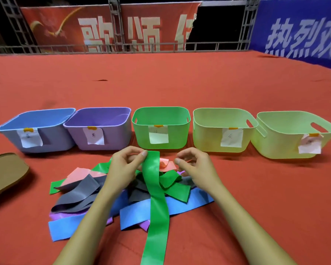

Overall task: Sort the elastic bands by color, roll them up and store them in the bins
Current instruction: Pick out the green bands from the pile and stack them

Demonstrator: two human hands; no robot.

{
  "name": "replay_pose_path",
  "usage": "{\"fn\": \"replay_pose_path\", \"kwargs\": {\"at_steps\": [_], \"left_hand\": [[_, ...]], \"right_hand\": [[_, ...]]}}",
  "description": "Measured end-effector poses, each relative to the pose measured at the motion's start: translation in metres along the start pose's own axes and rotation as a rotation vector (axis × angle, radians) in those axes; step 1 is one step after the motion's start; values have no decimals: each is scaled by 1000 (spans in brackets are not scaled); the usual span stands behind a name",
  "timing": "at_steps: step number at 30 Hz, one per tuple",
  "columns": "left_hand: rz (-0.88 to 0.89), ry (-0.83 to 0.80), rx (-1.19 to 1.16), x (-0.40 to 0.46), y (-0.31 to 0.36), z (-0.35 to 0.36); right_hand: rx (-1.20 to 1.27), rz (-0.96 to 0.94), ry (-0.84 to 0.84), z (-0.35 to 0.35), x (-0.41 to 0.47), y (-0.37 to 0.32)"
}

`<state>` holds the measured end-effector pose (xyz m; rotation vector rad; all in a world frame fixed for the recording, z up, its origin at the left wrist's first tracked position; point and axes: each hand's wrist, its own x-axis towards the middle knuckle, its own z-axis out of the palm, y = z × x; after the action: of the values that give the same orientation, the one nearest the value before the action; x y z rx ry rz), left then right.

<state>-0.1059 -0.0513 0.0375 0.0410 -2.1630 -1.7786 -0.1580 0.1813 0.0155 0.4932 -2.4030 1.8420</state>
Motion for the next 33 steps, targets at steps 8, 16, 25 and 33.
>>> {"fn": "replay_pose_path", "kwargs": {"at_steps": [8,16,25,33], "left_hand": [[33,11,42,8,-13,-12],[-6,38,-42,2,-16,-21],[16,31,-70,4,-17,-16],[14,34,-84,3,-12,-5]], "right_hand": [[-522,-139,-279,-7,-3,29],[-713,-140,-227,29,-12,17],[-496,-102,-83,6,-10,6],[-97,-160,39,-23,-10,-42]]}}
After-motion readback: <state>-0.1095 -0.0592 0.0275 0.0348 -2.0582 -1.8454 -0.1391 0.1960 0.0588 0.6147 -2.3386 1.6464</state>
